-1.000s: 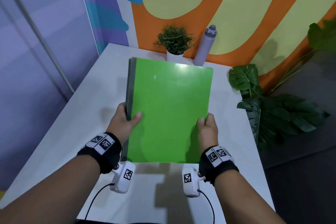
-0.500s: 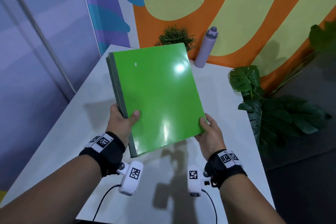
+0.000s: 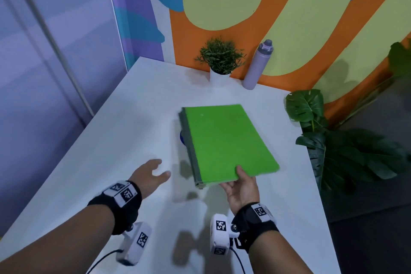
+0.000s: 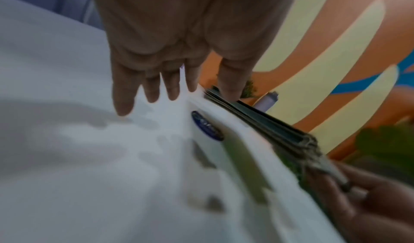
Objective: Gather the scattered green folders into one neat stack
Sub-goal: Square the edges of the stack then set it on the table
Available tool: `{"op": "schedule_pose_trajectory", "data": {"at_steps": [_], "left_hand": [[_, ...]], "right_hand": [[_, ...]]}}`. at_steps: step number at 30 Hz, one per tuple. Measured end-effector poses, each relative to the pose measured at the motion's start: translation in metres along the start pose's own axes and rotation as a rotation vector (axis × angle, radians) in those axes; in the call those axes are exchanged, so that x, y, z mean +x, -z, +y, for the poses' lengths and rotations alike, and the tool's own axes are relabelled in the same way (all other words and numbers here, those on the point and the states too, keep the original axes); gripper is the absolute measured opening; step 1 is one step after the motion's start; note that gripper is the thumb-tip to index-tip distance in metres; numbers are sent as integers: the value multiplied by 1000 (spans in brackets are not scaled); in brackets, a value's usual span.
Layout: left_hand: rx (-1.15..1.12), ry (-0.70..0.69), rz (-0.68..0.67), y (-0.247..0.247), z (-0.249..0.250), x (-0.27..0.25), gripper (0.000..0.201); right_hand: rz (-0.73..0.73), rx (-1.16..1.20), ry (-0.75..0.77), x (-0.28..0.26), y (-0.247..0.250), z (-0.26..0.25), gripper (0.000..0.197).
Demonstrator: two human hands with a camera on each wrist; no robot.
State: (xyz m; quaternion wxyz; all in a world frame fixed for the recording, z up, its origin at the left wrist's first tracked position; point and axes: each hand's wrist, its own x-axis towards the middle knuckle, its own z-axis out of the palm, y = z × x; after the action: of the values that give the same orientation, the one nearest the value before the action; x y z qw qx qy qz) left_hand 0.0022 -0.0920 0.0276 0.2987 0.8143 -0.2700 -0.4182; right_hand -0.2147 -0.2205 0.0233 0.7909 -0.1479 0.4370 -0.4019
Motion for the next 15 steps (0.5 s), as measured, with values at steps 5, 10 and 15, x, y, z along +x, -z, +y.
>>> {"op": "schedule_pose_trajectory", "data": {"at_steps": [5,10,15], "left_hand": [[530,89,-30,4,-39,12,77],[663,154,-53,4,-64,18,79],[726,134,-67,0,-72,18,76]], "right_hand": [[293,128,50,36,17,-12,54],[396,101,15,73,15,-20,44],[410,-218,-28,103,4,-28,12]]}}
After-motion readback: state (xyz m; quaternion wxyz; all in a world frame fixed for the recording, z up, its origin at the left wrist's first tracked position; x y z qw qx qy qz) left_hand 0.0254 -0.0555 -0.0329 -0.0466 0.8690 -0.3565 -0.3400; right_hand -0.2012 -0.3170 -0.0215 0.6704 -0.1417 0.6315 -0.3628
